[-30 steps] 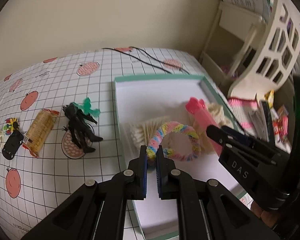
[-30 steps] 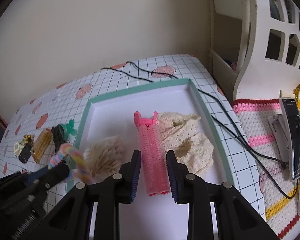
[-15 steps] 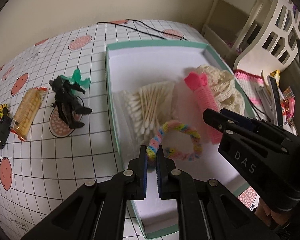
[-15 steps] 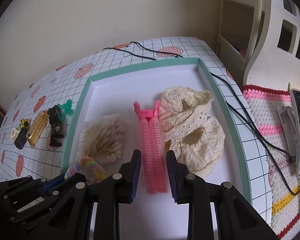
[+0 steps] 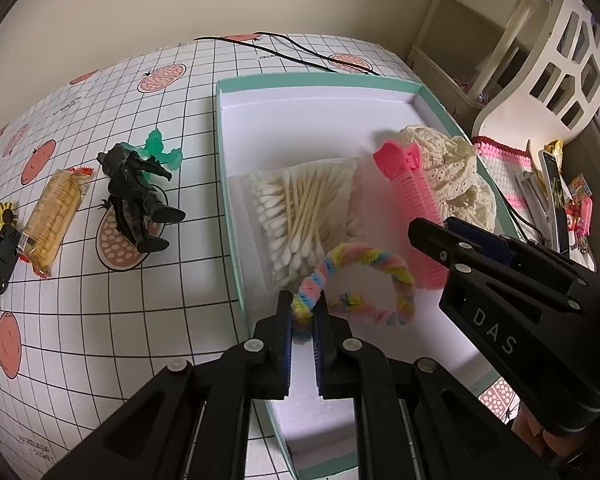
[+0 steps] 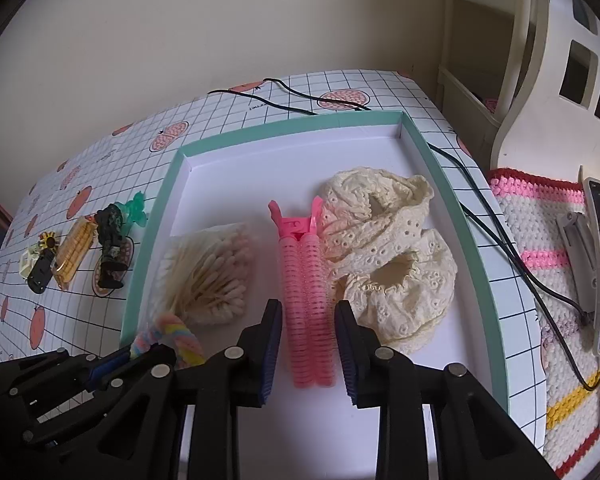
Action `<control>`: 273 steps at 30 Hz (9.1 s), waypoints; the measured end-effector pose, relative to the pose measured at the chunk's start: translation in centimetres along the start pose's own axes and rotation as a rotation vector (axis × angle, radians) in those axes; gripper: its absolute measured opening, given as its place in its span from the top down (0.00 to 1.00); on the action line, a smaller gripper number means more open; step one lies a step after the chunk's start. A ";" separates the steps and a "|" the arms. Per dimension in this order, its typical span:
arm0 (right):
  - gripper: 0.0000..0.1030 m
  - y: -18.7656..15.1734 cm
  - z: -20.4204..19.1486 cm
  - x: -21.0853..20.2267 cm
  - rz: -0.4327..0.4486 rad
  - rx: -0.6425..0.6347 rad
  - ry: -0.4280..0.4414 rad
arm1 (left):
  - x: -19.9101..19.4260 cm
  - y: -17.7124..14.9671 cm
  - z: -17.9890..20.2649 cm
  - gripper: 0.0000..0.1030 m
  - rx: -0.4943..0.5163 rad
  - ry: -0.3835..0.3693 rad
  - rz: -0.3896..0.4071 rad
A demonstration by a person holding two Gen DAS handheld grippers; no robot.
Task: Organize objects
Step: 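Open both tools to release the pink roller and bead loop in the tray, then withdraw both tools from the tray back over the table, then grasp the wafer snack packet with right tool while left tool grasps the white clip, then carry the wafer packet and white clip over the teal-rimmed tray with both tools, then open both tools to drop the wafer packet and white clip into the tray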
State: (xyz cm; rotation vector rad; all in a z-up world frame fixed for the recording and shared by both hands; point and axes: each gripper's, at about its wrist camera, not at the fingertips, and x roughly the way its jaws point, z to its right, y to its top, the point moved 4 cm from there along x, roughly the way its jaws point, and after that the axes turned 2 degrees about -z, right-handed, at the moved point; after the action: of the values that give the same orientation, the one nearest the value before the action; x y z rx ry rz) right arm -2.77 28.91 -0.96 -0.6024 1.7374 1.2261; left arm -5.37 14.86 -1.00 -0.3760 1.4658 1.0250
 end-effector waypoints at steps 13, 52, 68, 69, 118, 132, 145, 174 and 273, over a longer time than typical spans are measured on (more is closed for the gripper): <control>0.61 0.4 -0.1 -1.1 0.038 0.015 0.016 | -1.1 0.2 0.1 0.69 -0.002 -0.041 0.007; 0.32 0.7 -1.0 -1.7 0.098 0.014 0.020 | -3.9 2.0 -6.5 0.25 -0.180 0.066 0.127; 0.00 0.8 -1.3 -1.7 0.120 0.026 0.016 | -4.7 2.4 -9.5 0.04 -0.264 0.137 0.201; 0.00 0.8 -1.3 -1.7 0.122 0.025 0.015 | -4.7 2.4 -9.6 0.04 -0.267 0.138 0.203; 0.00 0.0 -25.0 3.2 0.084 -0.117 0.200 | -8.1 -1.7 -36.9 0.04 -0.760 0.178 0.232; 0.00 1.9 -26.5 5.9 0.054 -0.123 0.149 | -5.6 0.1 -38.4 0.04 -0.717 0.211 0.216; 0.08 2.9 -27.6 8.5 0.032 -0.137 0.119 | -3.9 2.2 -39.1 0.07 -0.645 0.242 0.206; 0.62 5.7 -26.2 2.9 0.055 -0.154 0.200 | -7.2 0.6 -38.0 0.54 -0.765 0.266 0.156; 0.40 10.6 1.8 -4.9 0.077 0.132 -0.076 | -4.0 11.3 -5.1 0.38 -0.329 -0.091 0.195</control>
State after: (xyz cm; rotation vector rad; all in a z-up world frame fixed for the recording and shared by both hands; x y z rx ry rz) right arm -8.14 34.15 8.19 -0.4098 1.7756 1.1616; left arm -16.29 15.87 6.13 -0.4197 1.2705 1.4289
